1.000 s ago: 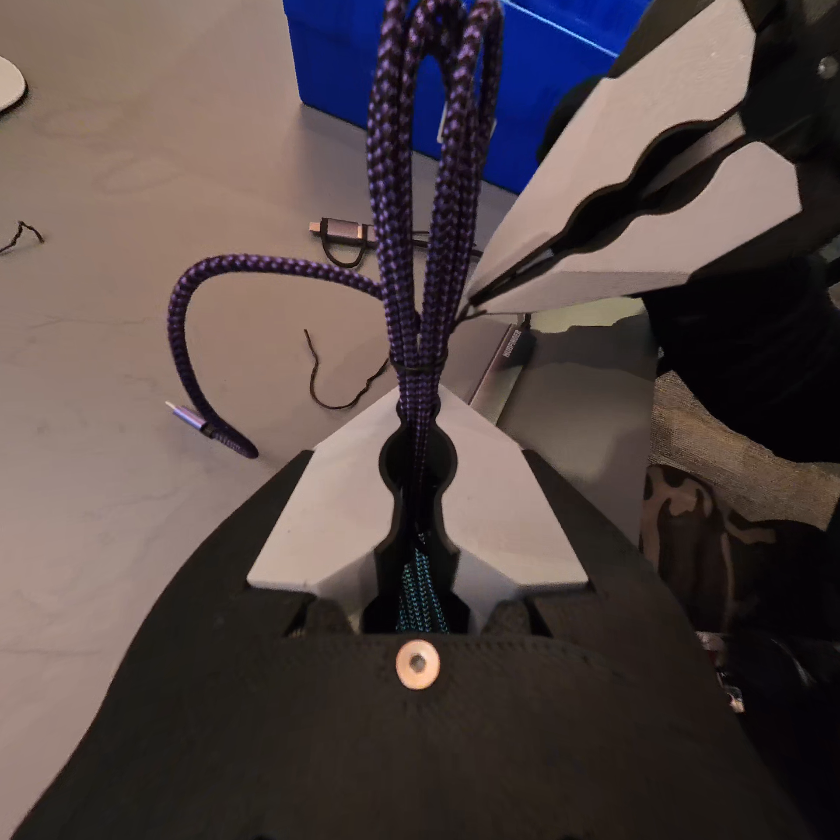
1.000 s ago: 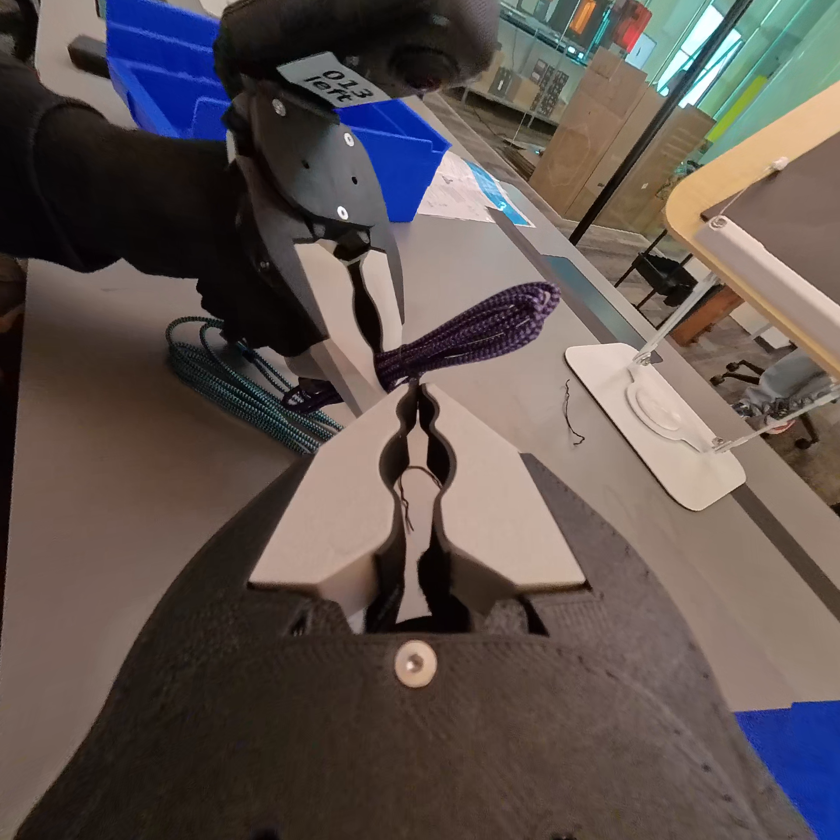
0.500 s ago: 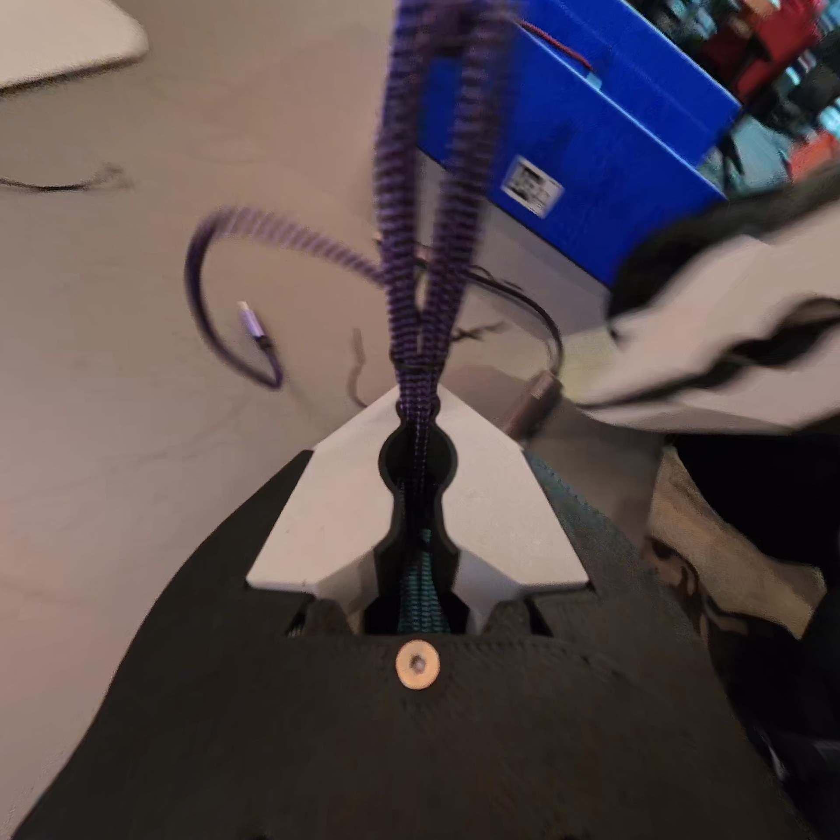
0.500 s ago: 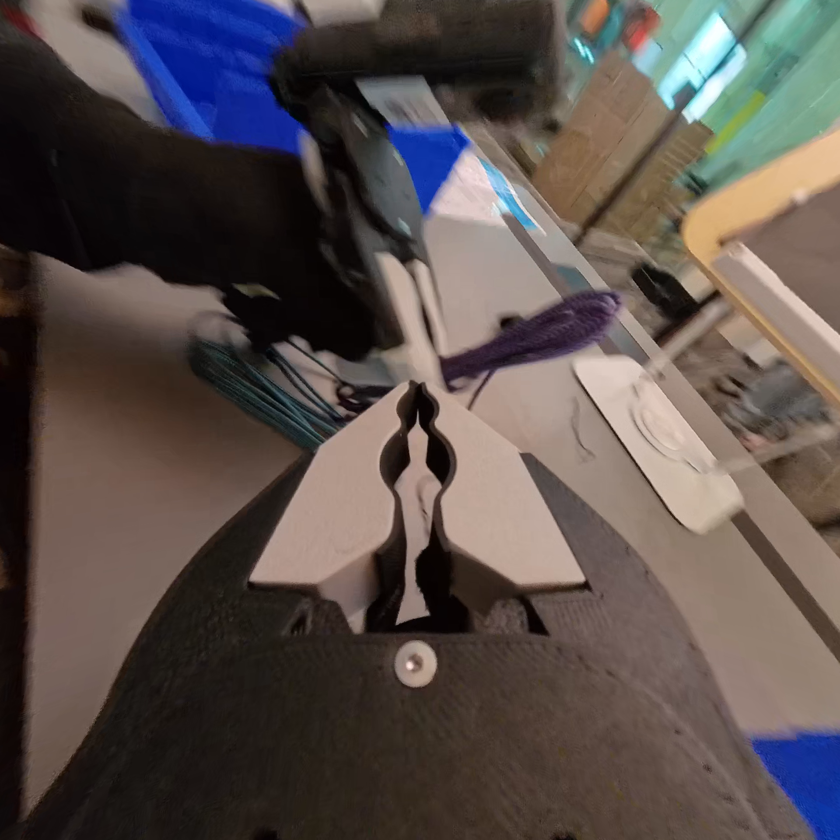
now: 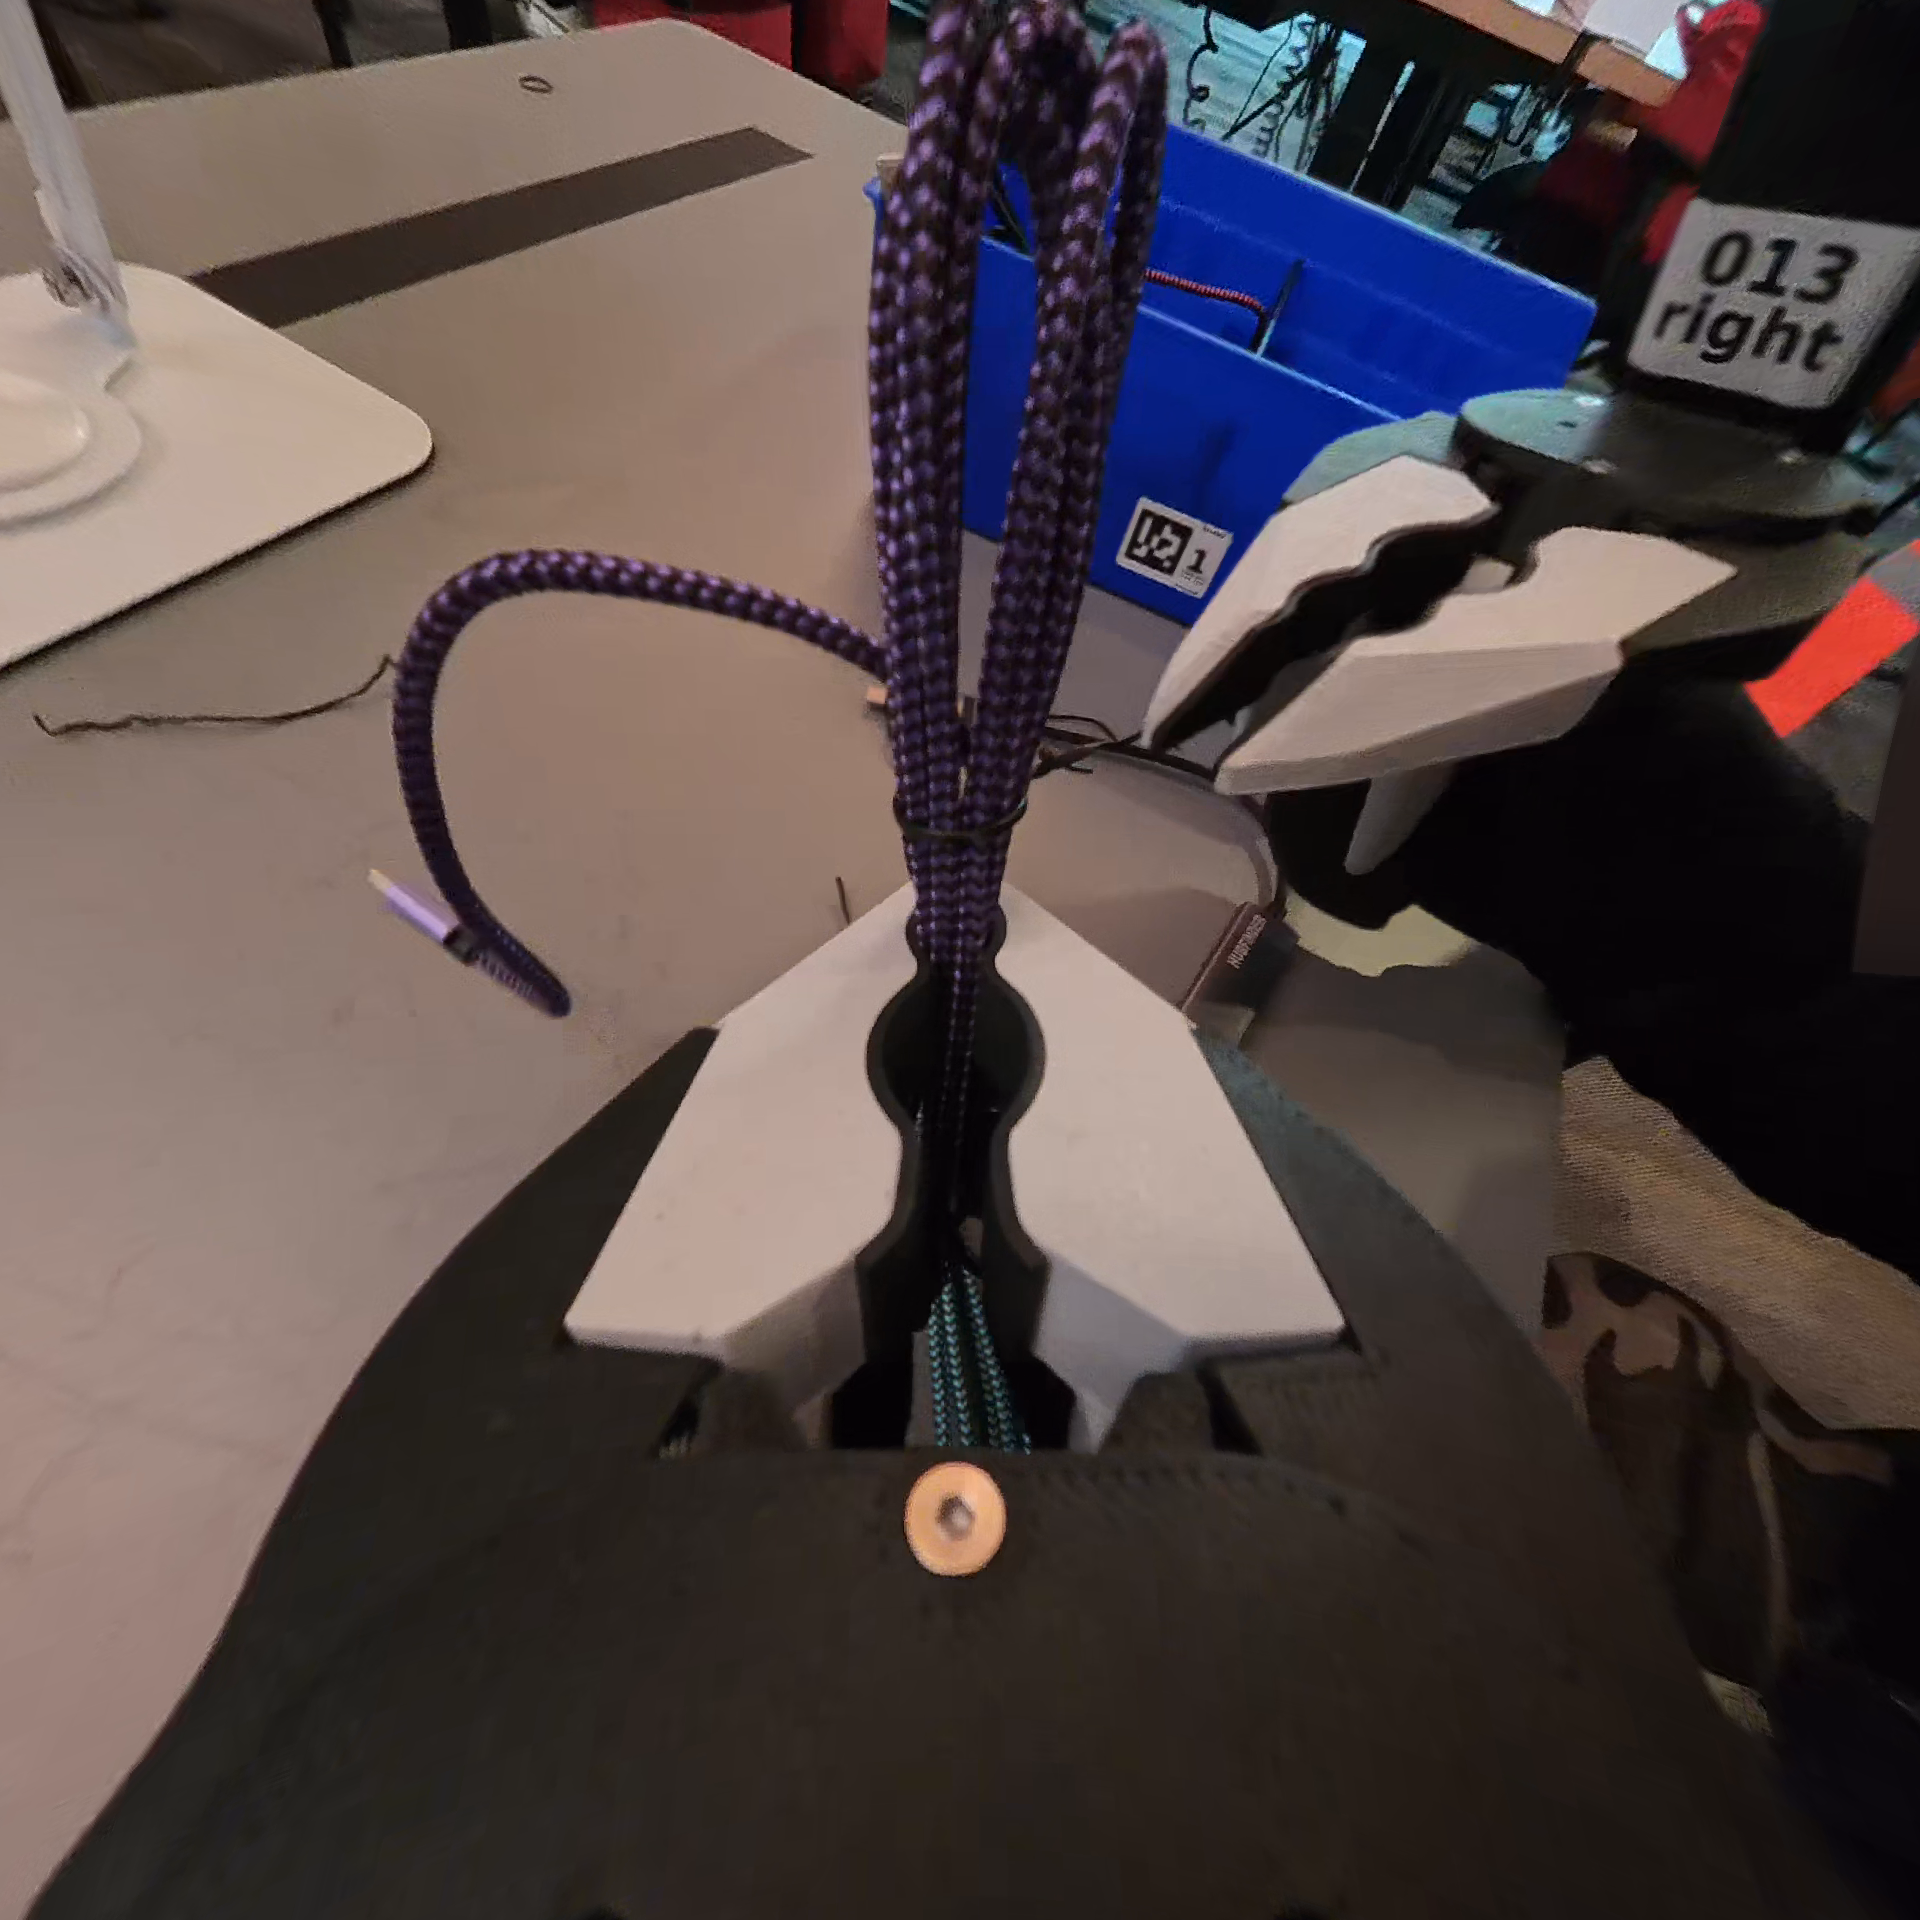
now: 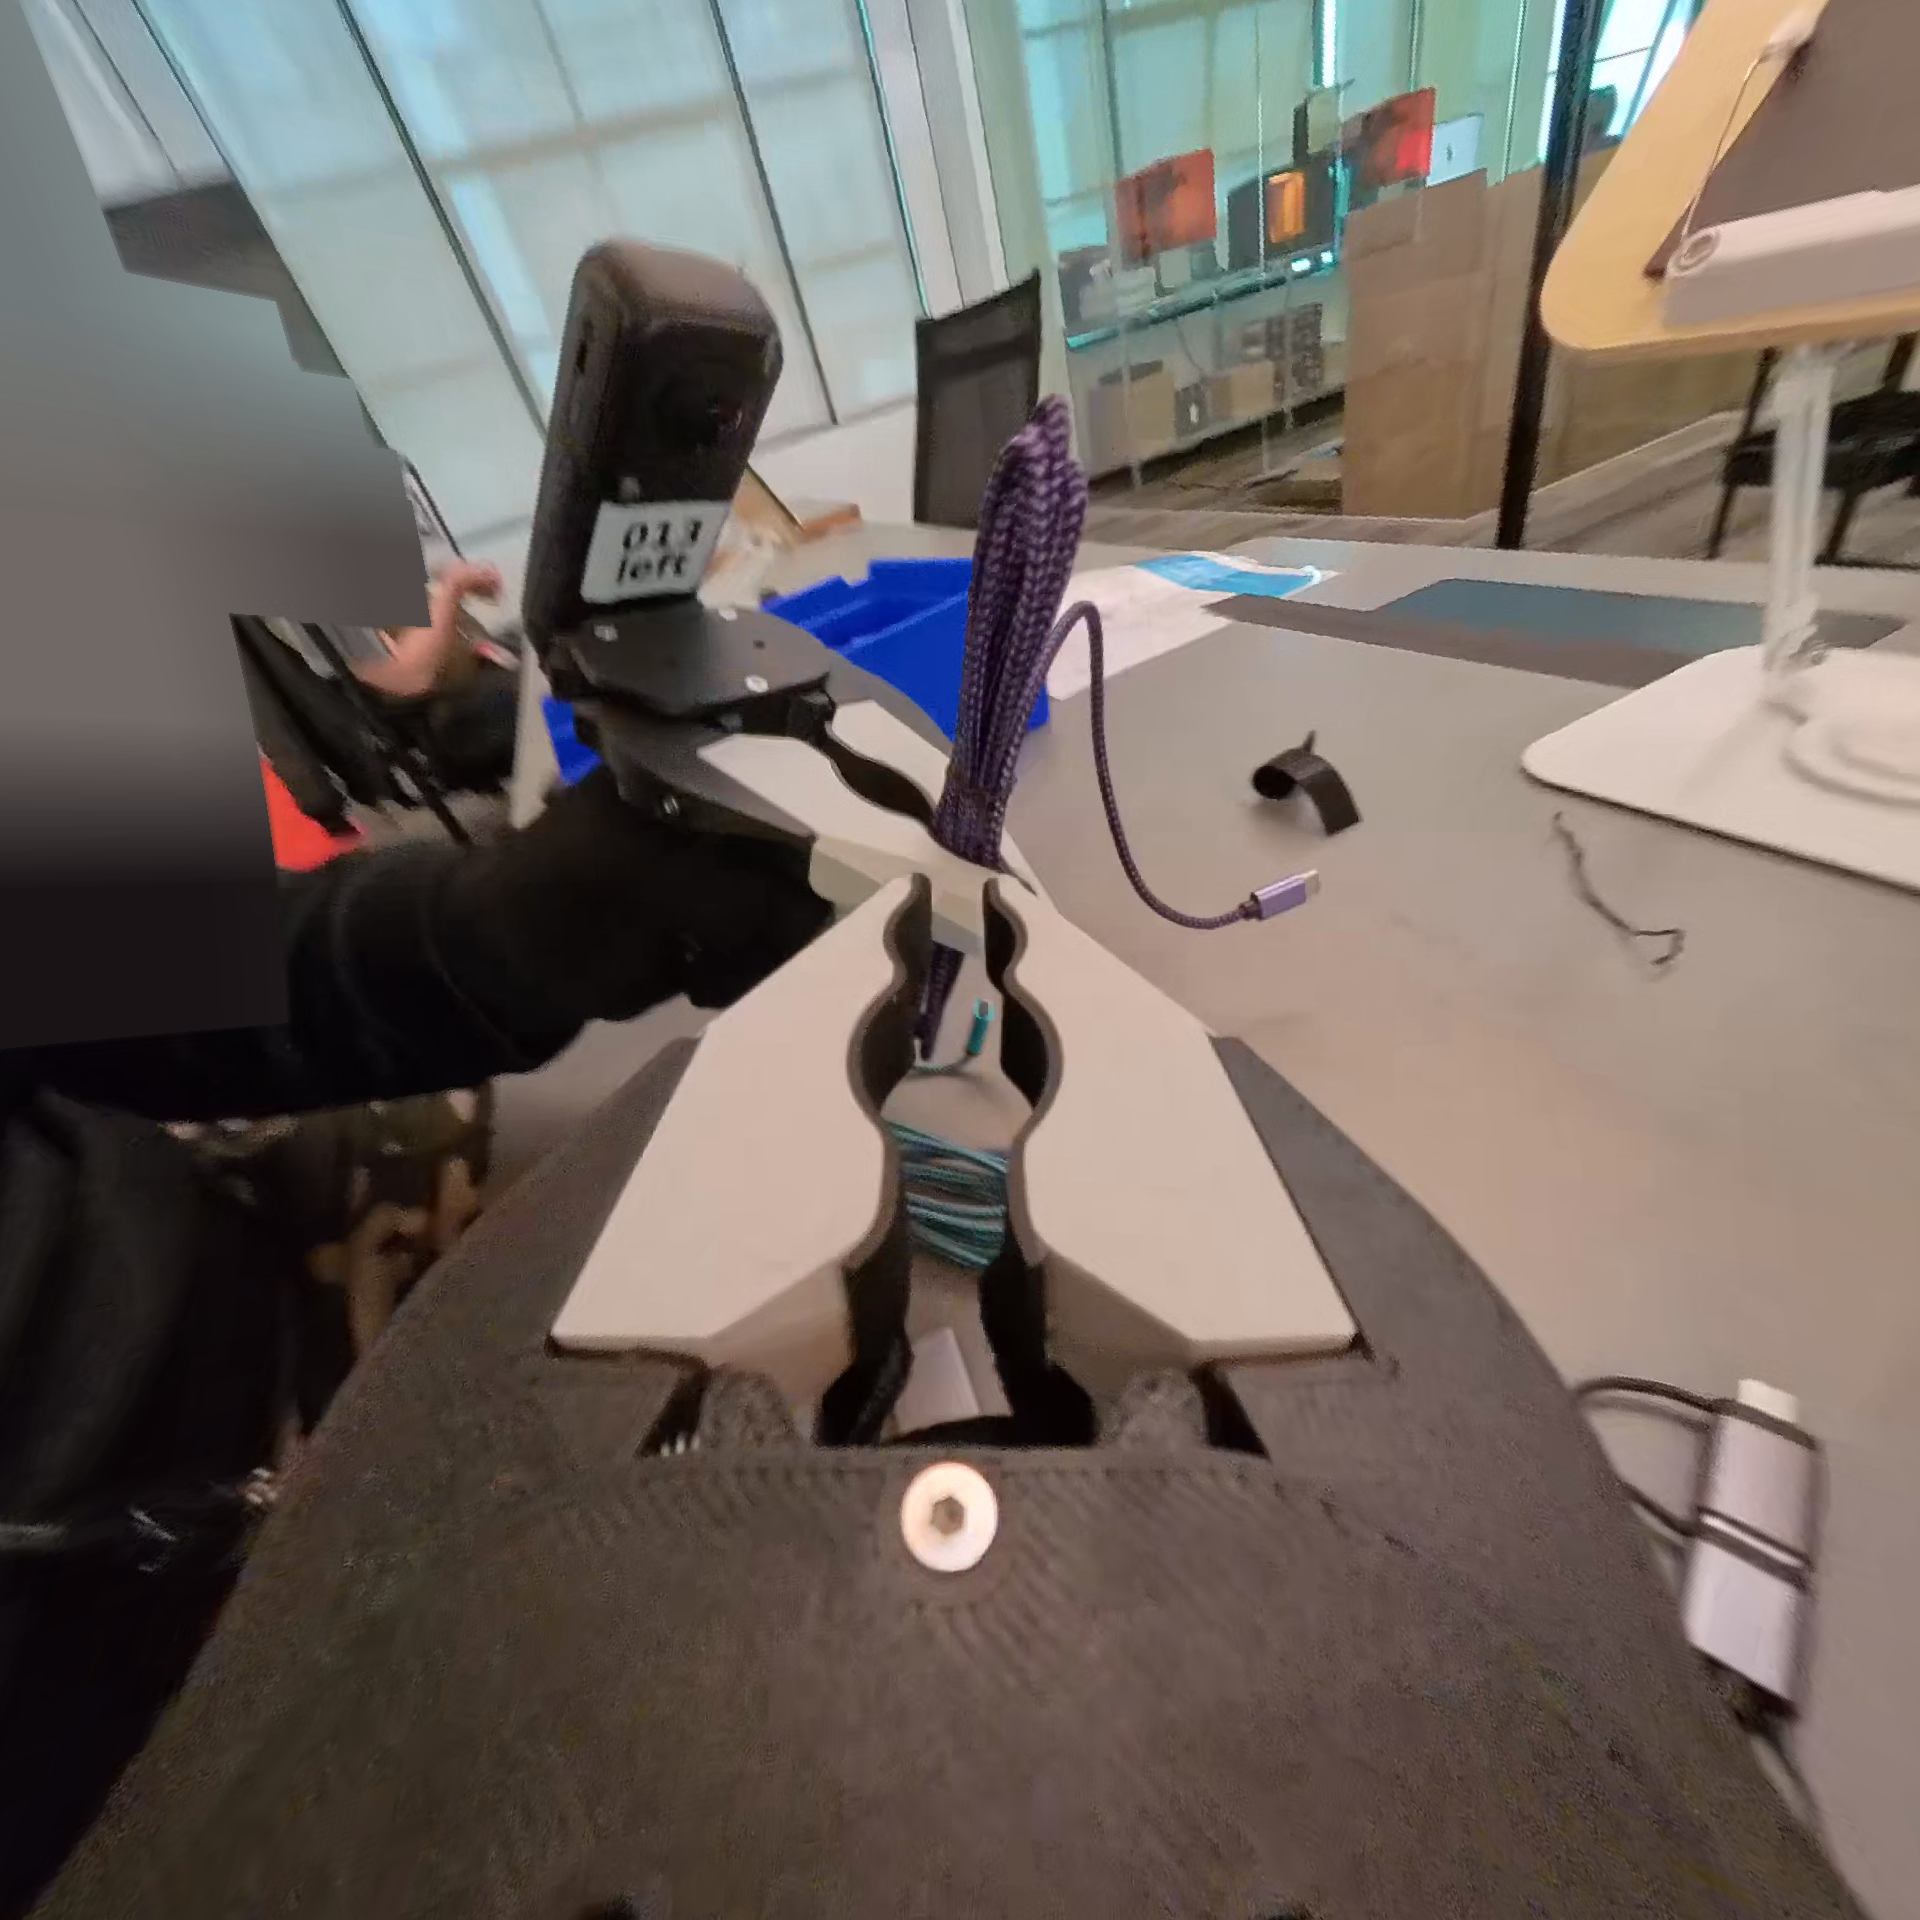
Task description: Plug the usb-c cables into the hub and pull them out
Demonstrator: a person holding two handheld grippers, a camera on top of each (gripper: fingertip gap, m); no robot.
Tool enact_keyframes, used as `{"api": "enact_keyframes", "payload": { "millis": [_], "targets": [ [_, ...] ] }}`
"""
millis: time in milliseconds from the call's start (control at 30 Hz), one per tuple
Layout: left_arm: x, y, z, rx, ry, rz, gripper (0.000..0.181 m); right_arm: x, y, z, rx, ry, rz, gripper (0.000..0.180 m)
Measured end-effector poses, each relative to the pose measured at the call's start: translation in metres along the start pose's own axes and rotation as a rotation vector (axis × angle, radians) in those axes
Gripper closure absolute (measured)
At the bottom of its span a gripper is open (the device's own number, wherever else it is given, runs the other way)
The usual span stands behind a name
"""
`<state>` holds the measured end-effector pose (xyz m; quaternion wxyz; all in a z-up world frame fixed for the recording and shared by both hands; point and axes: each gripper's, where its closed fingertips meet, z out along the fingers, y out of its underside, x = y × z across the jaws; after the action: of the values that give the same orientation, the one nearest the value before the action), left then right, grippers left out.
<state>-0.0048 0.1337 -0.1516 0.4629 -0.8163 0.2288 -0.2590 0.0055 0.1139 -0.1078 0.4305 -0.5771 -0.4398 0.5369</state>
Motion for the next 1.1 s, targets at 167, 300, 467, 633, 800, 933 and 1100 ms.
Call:
{"api": "enact_keyframes", "payload": {
  "millis": [167, 300, 467, 633, 800, 933, 1100],
  "targets": [
    [0.005, 0.000, 0.005, -0.001, 0.004, 0.022, 0.181, -0.001, -0.004, 0.003, 0.085, -0.105, 0.215, 0.170],
    [0.007, 0.000, 0.006, 0.002, 0.009, 0.026, 0.181, 0.000, -0.005, 0.001, 0.134, -0.179, 0.358, 0.170],
    [0.010, -0.003, 0.007, 0.019, 0.020, 0.031, 0.181, -0.003, -0.009, 0.001, 0.183, -0.262, 0.467, 0.168],
    [0.013, -0.008, 0.004, 0.046, 0.009, 0.091, 0.181, -0.004, -0.012, 0.001, 0.225, -0.373, 0.608, 0.167],
    [0.017, -0.009, 0.004, 0.051, -0.014, 0.168, 0.181, -0.009, -0.012, 0.002, 0.242, -0.449, 0.685, 0.169],
    [0.020, -0.011, 0.004, 0.058, -0.014, 0.188, 0.181, -0.011, -0.014, 0.000, 0.253, -0.465, 0.667, 0.180],
    [0.018, -0.009, 0.007, 0.026, -0.016, 0.147, 0.181, -0.007, -0.011, 0.000, 0.209, -0.331, 0.484, 0.180]
  ]
}}
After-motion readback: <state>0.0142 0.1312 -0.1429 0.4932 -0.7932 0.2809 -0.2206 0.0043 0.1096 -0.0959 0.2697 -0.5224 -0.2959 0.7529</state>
